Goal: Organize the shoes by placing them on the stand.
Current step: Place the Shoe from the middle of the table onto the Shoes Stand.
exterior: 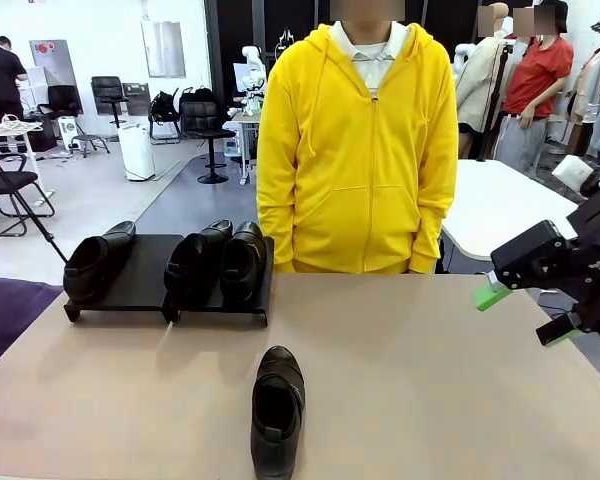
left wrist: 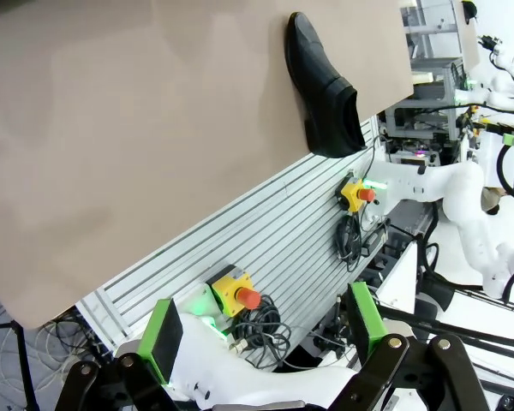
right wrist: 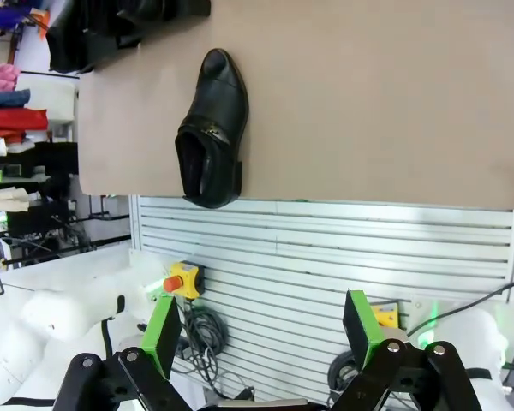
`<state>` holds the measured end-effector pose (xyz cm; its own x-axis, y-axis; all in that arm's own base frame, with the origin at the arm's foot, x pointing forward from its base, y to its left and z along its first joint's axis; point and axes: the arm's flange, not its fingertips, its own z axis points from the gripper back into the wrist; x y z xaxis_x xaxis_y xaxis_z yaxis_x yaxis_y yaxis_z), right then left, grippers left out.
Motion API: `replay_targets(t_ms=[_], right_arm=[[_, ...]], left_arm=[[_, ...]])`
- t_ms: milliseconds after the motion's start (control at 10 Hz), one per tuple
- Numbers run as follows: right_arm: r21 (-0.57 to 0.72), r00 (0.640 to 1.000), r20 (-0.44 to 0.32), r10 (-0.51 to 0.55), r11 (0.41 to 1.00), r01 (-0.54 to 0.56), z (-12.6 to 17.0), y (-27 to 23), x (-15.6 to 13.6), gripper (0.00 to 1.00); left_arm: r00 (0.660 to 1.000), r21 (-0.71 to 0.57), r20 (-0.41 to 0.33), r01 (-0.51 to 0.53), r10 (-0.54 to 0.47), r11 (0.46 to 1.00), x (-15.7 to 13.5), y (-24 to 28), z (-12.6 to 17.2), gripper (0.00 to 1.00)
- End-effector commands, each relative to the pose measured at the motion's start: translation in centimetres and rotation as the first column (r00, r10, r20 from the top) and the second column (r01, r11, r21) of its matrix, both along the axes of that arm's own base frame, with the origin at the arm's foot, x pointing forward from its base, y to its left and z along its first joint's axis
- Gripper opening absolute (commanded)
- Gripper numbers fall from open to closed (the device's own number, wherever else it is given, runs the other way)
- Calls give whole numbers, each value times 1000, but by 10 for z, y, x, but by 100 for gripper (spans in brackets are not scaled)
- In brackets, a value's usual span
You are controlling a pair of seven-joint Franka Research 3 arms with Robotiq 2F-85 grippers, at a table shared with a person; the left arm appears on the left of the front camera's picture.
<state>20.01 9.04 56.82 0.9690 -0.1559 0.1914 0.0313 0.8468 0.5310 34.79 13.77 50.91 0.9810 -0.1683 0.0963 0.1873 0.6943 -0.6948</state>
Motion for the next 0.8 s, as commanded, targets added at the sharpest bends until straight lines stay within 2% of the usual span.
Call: replay_targets(t_ms=[0,500,600,700], right_arm=[[24,1000,7,29,999,-29,1,-3,3,100],[24,1000,7,29,999,-29,1,-3,3,100],[24,1000,7,29,999,-29,1,-3,3,100],[24,1000,7,29,999,-29,1,-3,3,100]], left_arm=[[1000,5,4,14,-14,1000,-3,1,0,100],[1000,0,0,0,0,1000,0,0,0,100],[1000,33,-11,-10,11,999,7,-58,3,100],[992,110,-116,-33,46,993,17,-124,-2,100]])
